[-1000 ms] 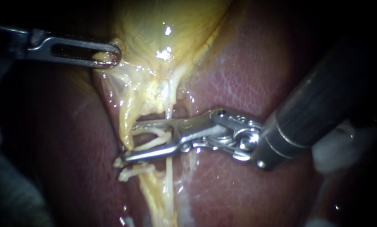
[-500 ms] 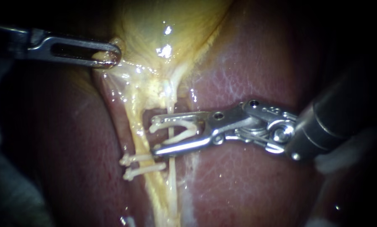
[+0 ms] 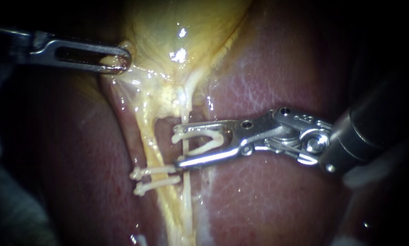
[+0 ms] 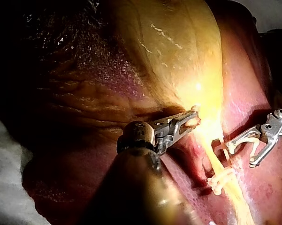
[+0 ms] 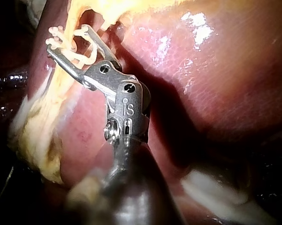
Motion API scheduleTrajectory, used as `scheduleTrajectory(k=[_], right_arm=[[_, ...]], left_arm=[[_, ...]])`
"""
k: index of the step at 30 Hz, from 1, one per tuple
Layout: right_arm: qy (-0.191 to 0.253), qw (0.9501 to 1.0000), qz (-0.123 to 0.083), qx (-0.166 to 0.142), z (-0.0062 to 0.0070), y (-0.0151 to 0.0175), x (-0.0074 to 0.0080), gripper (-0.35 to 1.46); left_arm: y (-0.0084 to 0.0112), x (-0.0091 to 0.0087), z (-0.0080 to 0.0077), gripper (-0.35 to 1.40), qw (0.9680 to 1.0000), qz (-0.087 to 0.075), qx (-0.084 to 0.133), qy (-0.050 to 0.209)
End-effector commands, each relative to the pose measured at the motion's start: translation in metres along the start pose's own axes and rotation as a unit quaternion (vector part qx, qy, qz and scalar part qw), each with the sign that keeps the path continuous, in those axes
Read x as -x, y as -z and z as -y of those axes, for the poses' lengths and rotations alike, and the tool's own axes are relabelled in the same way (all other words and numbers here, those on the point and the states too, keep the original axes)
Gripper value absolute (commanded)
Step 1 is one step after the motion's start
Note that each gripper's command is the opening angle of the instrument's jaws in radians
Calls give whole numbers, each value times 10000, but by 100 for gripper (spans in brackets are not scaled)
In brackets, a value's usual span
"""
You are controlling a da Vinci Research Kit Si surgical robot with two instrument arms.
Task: Clipping third clip left tube
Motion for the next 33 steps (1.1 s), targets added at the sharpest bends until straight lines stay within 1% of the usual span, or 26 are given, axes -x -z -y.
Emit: scheduleTrajectory(k=[1,4,7,11,12,14,19,21,25,29,33], right_arm=[[2,10000,-1,5,-1,-1,1,50],[9,10000,0,16,-5,-2,3,50],[30,10000,-7,24,-10,-4,10,50],[100,9999,80,74,-22,-8,23,50],[84,9999,96,90,-27,-10,27,50],[-16,9998,134,125,-34,-12,33,50],[-504,9984,178,162,-51,-15,47,50],[-586,9980,184,146,-55,-16,49,50],[-734,9970,220,88,-58,-22,50,50],[-852,9962,164,-51,-57,-31,48,50],[-868,9961,56,-175,-55,-43,46,50]], left_arm=[[0,0,0,-35,10000,-1,-1,-1],[-1,0,0,-35,10000,-2,-2,-1],[-1,0,0,-35,10000,-2,-2,-1],[-1,0,0,-35,10000,-2,-2,-1],[-1,0,0,-35,10000,-2,-2,-1],[0,0,0,-35,10000,-2,-1,-1],[0,0,0,-35,10000,-2,-1,-1],[0,0,0,-35,10000,-2,-1,-1],[0,0,0,-35,10000,-2,-2,-1],[0,0,0,-35,10000,-2,-2,-1],[0,0,0,-35,10000,-2,-2,-1]])
